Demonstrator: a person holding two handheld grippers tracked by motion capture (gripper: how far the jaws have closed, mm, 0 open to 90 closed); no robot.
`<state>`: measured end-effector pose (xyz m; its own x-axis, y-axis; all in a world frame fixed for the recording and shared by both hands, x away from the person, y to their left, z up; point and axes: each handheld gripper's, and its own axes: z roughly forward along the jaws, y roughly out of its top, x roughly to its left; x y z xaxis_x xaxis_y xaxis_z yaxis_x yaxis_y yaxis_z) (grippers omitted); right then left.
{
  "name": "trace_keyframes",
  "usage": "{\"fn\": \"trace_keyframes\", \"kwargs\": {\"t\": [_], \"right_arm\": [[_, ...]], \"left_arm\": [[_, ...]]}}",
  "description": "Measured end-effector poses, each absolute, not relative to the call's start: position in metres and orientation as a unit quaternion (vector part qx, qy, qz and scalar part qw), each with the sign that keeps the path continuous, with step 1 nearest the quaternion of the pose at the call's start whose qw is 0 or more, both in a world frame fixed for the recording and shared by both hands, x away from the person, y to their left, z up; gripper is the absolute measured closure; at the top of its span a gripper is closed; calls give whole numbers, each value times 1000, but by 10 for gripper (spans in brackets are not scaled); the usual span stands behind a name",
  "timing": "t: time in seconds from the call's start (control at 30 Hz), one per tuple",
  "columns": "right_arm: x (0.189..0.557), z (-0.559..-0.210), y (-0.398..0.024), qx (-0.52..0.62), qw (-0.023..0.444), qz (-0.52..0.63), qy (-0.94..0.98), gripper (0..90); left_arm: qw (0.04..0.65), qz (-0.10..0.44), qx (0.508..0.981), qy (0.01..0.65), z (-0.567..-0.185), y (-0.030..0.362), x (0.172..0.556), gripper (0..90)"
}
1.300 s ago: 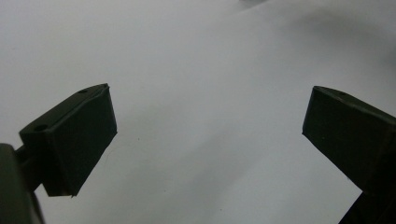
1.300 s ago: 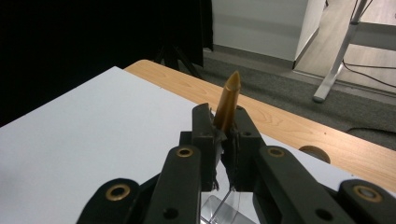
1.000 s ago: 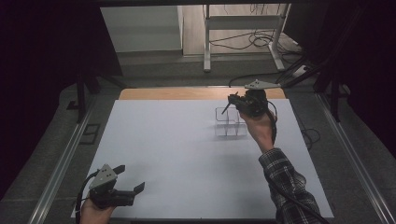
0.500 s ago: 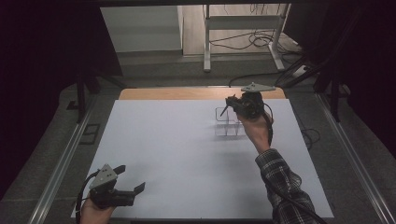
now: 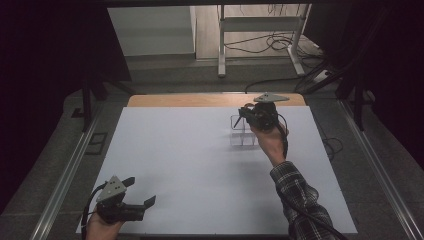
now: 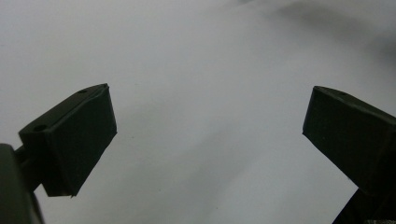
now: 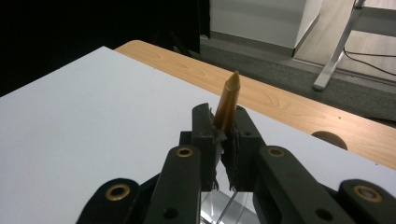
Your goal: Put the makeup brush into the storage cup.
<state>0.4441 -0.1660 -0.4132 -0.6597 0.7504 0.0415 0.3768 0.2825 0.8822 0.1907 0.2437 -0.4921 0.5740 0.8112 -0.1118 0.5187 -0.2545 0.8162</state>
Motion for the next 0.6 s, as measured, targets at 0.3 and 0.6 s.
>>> {"fn": "trace_keyframes", "kwargs": {"t": [0.3, 0.6], "right_arm": [[446, -422, -163, 363, 196, 468, 781, 830], [449, -433, -161, 369, 198, 457, 785, 826]], "left_arm": [[433, 167, 775, 430, -492, 244, 191, 30], [430, 167, 776, 430, -493, 244, 191, 30]]}}
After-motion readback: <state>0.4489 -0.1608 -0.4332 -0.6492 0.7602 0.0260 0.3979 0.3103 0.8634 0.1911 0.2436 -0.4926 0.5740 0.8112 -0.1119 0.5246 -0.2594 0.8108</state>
